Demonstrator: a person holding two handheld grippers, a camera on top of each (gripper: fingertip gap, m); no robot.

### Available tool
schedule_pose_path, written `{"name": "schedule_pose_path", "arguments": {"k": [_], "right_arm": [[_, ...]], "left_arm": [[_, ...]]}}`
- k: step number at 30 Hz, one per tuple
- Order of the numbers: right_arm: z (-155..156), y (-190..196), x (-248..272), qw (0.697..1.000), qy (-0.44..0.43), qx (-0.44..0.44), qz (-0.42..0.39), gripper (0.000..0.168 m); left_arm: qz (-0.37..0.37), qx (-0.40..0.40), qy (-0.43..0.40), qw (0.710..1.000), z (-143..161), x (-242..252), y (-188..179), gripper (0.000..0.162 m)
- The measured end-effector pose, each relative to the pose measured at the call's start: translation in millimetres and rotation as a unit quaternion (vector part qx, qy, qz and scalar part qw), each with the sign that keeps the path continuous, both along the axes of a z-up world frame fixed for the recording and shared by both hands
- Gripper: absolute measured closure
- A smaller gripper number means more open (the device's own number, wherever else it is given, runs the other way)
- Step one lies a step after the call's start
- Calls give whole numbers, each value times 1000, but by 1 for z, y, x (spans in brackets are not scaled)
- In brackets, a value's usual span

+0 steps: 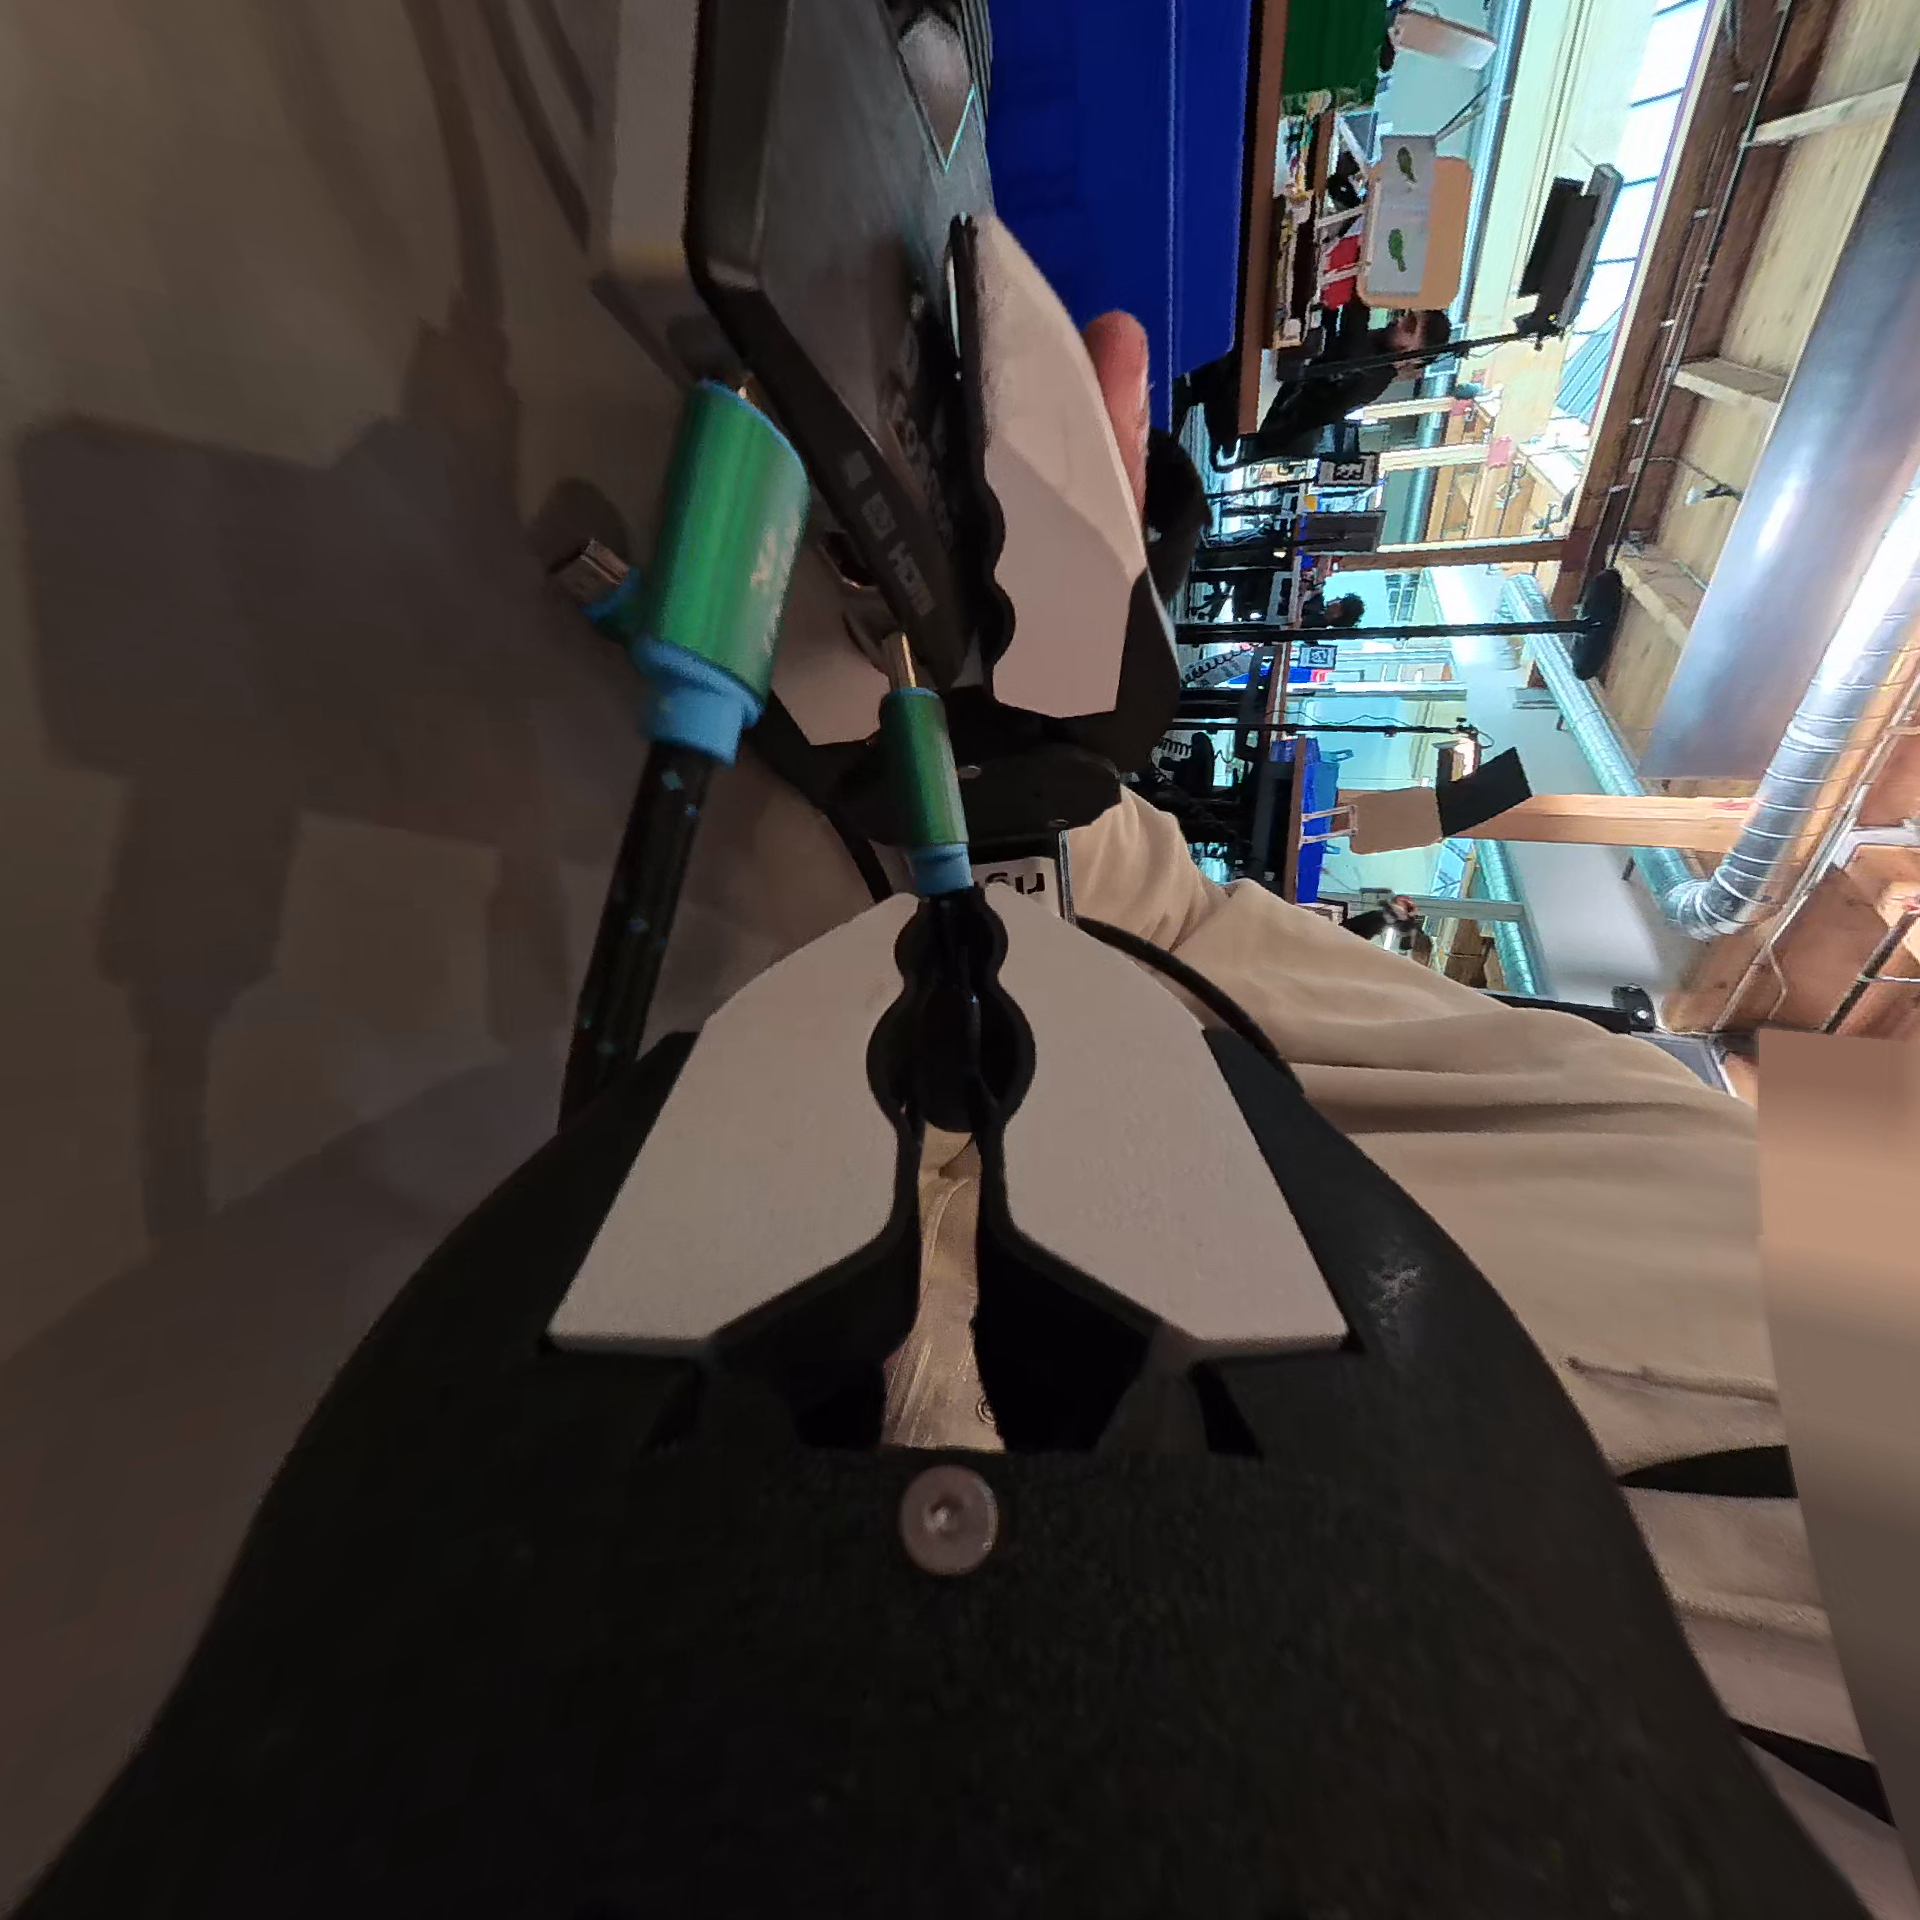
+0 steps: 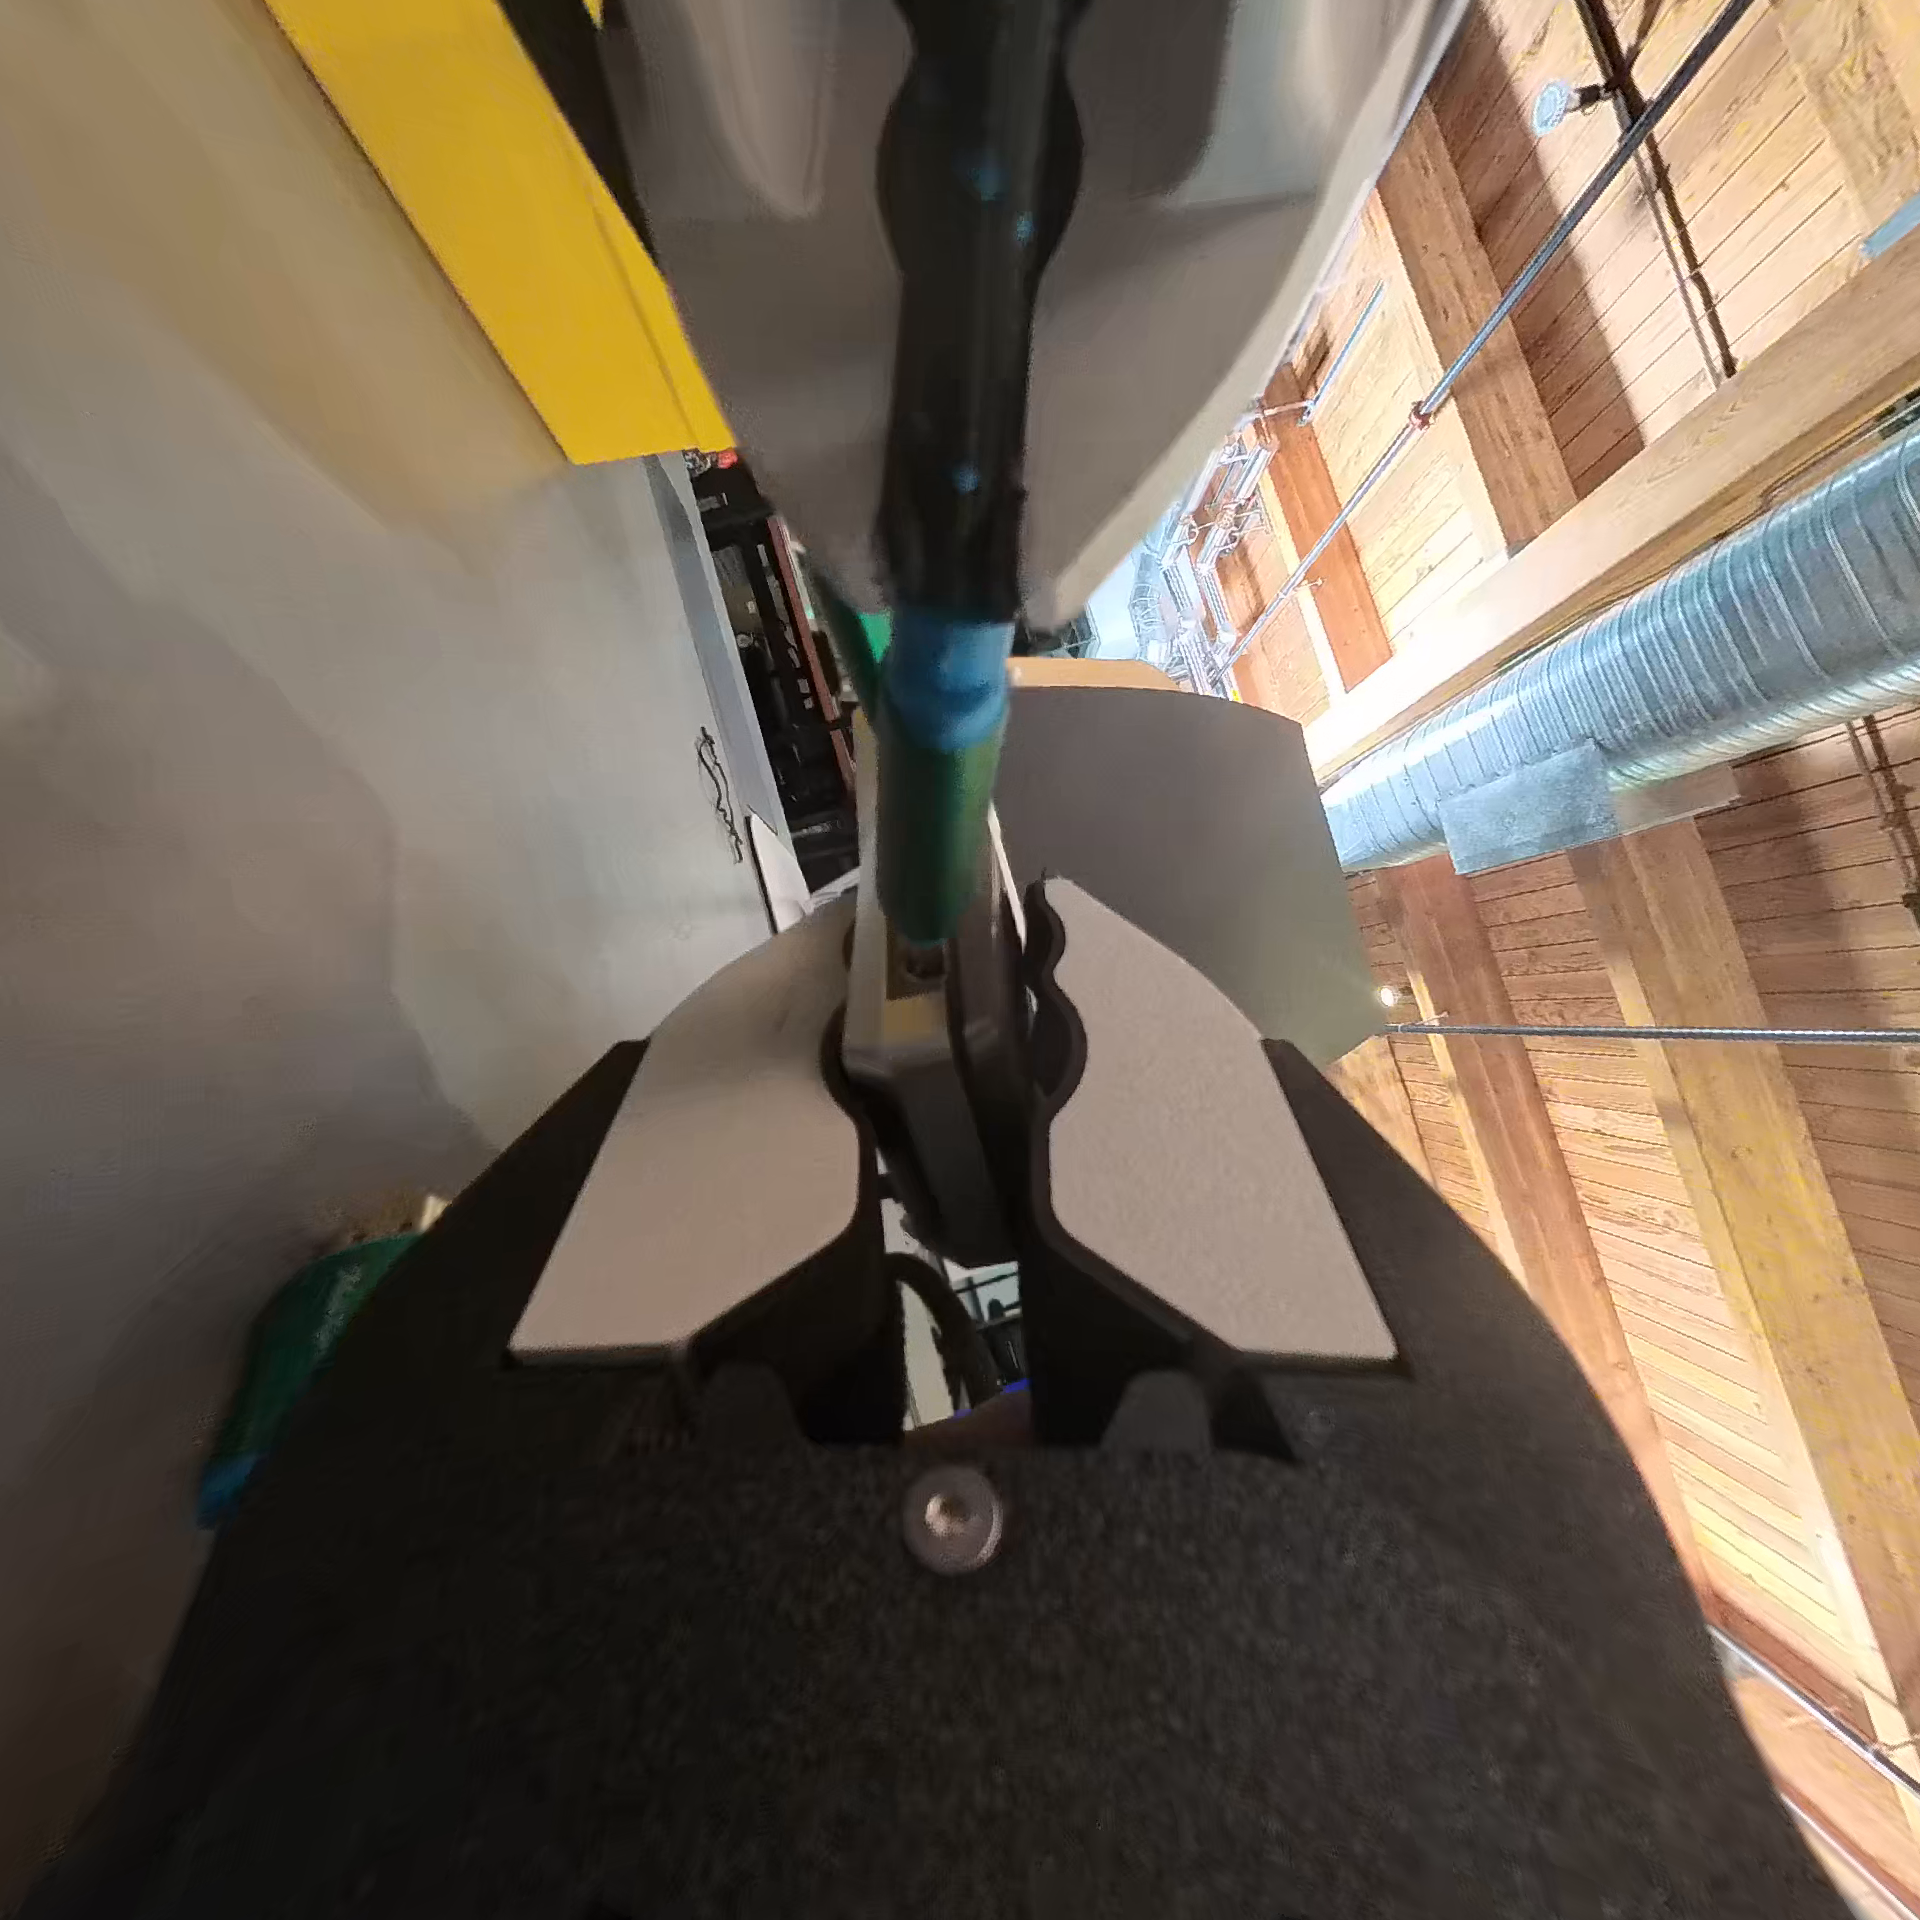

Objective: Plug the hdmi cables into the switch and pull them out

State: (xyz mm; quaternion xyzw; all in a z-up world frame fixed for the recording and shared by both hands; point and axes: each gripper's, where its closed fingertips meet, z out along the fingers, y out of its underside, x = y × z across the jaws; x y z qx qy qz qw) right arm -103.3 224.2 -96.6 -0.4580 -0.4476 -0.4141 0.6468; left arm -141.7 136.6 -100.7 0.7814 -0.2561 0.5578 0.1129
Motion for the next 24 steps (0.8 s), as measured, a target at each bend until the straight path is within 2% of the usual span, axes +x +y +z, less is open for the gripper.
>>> {"name": "schedule_pose_path", "arguments": {"k": [3,7,13,15,18,21,24], "right_arm": [[-1,2,3,1000,3,-5,-7,143],[-4,3,7,1000,1,-14,-21,144],[-8,4,7,999,11,-35,-28,145],[-8,4,7,999,12,-35,-25,145],[-5,3,9,999,15,-27,-26,145],[-5,5,12,999,0,-19,-39,145],[-7,6,12,999,-3,-23,-44,145]], "left_arm": [[-7,30,9,999,-3,1,2,157],[-28,119,47,991,-10,0,9,157],[-65,281,115,950,-27,-6,18,155],[-75,260,100,957,-22,-2,8,156],[-46,144,47,987,-7,5,-1,157],[-2,46,13,999,2,6,6,157],[18,30,13,999,1,5,10,157]]}}
